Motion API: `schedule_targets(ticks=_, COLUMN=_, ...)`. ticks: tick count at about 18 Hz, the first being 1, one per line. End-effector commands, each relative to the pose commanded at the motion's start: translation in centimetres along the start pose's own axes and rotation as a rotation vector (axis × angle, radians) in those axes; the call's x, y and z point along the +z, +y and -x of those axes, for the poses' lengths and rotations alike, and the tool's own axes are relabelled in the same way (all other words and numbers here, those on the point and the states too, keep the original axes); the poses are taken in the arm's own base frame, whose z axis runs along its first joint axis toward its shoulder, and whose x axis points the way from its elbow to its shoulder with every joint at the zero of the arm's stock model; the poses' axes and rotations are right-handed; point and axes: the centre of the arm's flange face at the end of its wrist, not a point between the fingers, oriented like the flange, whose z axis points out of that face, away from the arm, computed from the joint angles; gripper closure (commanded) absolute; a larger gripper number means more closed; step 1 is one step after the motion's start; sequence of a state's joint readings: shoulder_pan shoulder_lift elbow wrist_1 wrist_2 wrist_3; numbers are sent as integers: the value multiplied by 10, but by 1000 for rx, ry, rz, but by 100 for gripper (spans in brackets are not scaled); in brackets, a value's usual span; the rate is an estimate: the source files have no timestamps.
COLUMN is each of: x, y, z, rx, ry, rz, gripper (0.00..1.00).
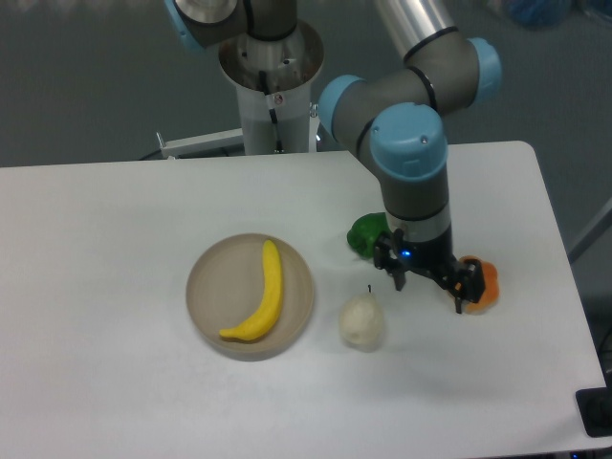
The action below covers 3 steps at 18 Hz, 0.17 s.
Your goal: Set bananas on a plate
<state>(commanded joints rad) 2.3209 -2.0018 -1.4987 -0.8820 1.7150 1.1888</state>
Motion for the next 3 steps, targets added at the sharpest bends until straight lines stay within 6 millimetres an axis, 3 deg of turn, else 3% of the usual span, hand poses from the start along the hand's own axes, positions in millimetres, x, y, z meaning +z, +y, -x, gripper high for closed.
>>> schedule_targets(ticks=3, x=1, y=-1, z=1, rx=-3, ry=0, rz=0, gripper=0)
